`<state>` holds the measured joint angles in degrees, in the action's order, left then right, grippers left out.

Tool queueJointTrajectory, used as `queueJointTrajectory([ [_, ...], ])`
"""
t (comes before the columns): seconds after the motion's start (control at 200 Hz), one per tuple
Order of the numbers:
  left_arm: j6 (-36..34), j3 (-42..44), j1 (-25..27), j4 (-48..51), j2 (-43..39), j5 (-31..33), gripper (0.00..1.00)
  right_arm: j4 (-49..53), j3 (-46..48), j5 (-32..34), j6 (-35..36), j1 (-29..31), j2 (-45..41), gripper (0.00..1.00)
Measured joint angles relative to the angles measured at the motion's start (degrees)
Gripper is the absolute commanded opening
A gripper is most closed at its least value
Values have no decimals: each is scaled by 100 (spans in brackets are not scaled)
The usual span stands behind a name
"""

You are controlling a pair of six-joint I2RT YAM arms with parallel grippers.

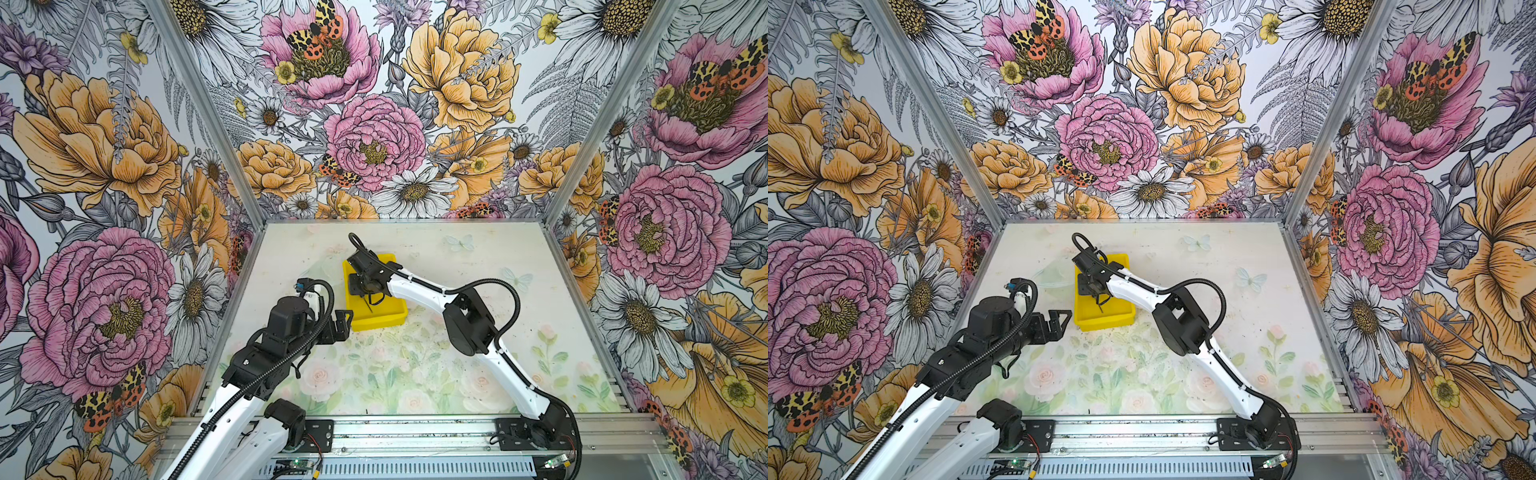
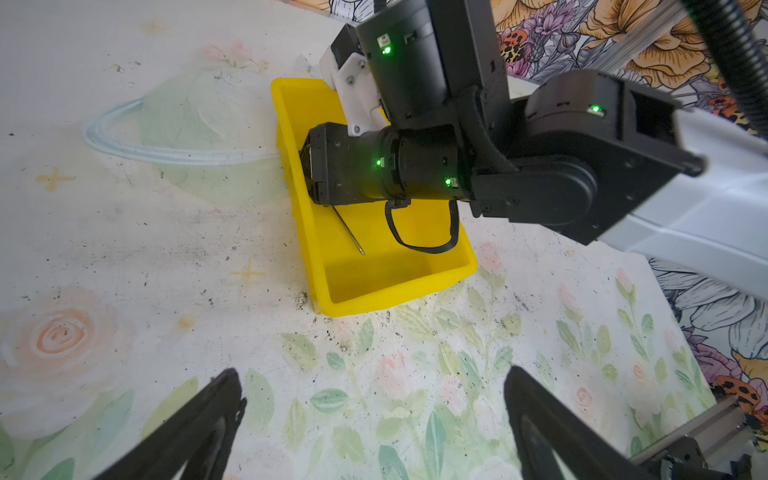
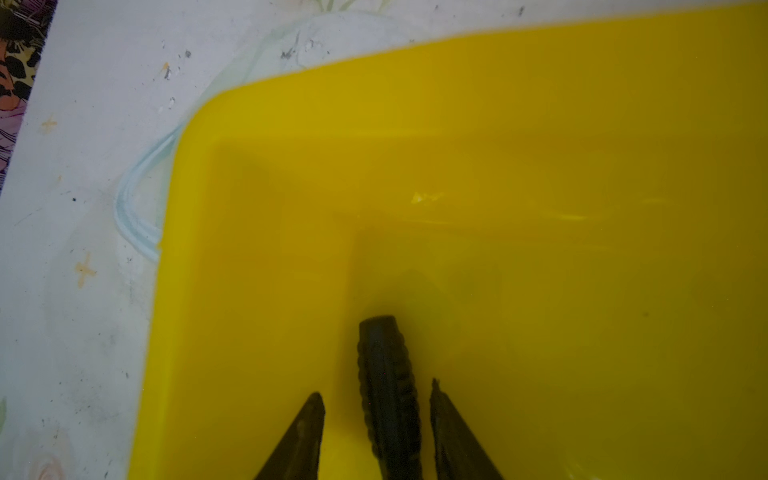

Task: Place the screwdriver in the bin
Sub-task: 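Lower the screwdriver into the yellow bin and open the right gripper, then raise the right gripper out of the bin and draw it back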

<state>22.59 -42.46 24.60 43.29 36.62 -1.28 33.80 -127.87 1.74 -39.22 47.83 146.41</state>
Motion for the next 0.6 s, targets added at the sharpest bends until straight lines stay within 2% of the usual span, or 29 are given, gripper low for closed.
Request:
queueJointTrajectory([
  [0.29,0,0,168,-2,-321,76,99,26,131,428,376,101,-579,67],
  [0.355,-2,0,175,-4,-409,76,99,22,177,564,450,114,-782,77],
  [0.395,-2,0,181,-7,-457,74,99,22,221,651,448,129,-925,97],
  [0.405,-2,0,186,-7,-472,74,99,22,238,675,442,136,-970,99],
  [0.601,-4,42,190,-74,-730,-31,99,22,739,1191,452,256,-1766,99],
])
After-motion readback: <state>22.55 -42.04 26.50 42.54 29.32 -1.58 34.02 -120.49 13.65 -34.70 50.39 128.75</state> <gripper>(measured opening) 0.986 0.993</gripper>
